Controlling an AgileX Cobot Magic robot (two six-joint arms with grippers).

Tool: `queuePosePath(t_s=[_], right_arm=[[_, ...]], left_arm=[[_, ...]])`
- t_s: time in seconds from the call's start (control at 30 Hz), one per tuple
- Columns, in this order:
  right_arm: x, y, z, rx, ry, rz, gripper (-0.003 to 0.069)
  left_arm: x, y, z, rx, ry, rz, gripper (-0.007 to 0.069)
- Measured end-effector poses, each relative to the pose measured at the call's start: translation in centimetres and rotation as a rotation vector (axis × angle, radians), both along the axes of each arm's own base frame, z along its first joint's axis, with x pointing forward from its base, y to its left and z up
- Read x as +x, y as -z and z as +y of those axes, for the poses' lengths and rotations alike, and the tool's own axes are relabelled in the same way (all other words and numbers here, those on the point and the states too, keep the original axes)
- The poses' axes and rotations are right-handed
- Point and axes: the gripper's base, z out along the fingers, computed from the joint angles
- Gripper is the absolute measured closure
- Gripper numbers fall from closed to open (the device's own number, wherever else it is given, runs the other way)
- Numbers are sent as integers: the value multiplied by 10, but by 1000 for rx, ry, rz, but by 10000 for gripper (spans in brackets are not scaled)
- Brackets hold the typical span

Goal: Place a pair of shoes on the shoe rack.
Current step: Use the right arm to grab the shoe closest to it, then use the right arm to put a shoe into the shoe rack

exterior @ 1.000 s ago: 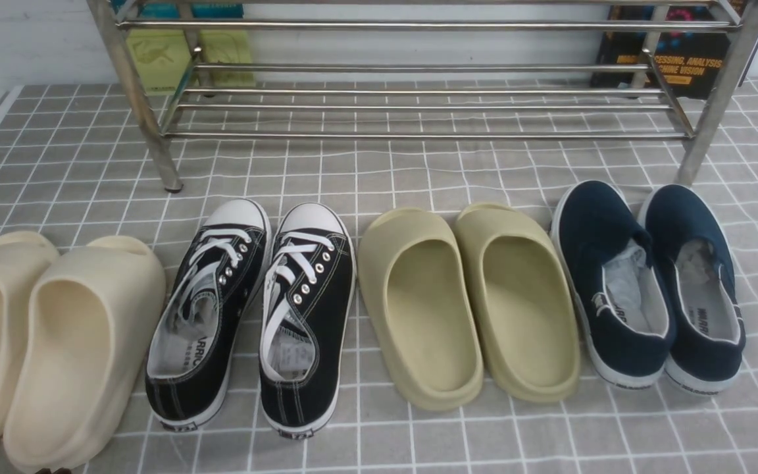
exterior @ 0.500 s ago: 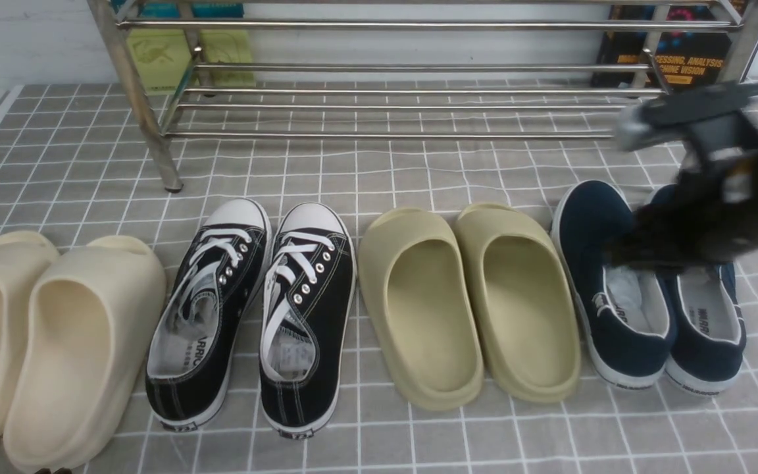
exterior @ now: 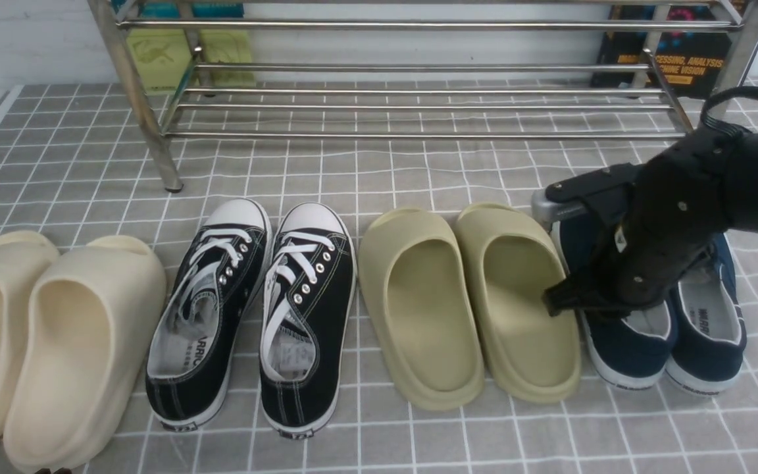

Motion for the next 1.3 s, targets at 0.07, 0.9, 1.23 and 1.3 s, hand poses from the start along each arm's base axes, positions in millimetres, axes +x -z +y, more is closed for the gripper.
queuePosePath(t_s=[0.07,0.9,1.23,1.3], right_arm=[[1,-1,0,-3,-2,-5,596],[125,-82,-9,51,2,-372,592],[176,-83,-7,20,-51,-464,592],[178,-79,-6,11,-66,-454,592]], left_arm=[[0,0,0,0,0,0,512],[0,0,0,0,0,0,504],[0,0,0,0,0,0,491],[0,0,0,0,0,0,491]])
